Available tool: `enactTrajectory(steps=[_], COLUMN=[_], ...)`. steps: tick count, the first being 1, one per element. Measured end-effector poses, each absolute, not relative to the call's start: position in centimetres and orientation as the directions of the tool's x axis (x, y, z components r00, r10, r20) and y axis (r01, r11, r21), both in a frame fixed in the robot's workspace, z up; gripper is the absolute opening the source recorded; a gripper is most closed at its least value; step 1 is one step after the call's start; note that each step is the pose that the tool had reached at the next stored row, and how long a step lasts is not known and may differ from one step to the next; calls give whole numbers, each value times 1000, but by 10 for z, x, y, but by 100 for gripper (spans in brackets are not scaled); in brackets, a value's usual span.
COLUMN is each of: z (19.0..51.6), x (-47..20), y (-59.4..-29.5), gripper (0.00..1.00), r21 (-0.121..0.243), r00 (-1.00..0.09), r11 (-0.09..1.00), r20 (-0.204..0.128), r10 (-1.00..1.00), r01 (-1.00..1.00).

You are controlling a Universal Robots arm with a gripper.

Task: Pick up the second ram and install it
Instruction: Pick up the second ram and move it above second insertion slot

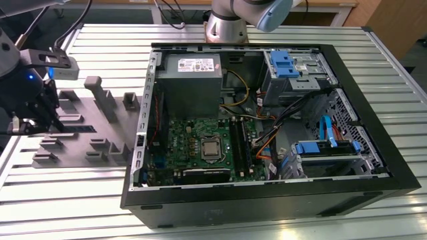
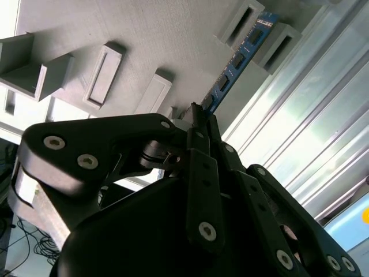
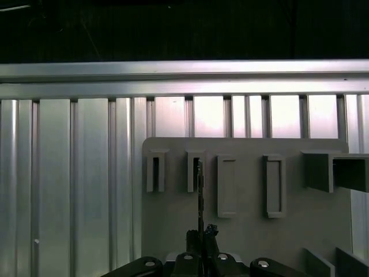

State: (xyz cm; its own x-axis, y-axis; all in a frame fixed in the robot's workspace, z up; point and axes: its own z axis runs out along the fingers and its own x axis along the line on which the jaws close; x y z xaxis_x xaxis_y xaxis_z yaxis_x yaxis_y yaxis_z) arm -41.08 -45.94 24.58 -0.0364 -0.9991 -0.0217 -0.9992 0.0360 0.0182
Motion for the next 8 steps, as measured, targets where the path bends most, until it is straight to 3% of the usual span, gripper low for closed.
enactTrajectory(steps=[8], z=[249], x=[-411], y=[-459], gripper=[14], r21=[18], r00=[-36], r11=[36], r20=[-22], r10=[-999], r01=[-999])
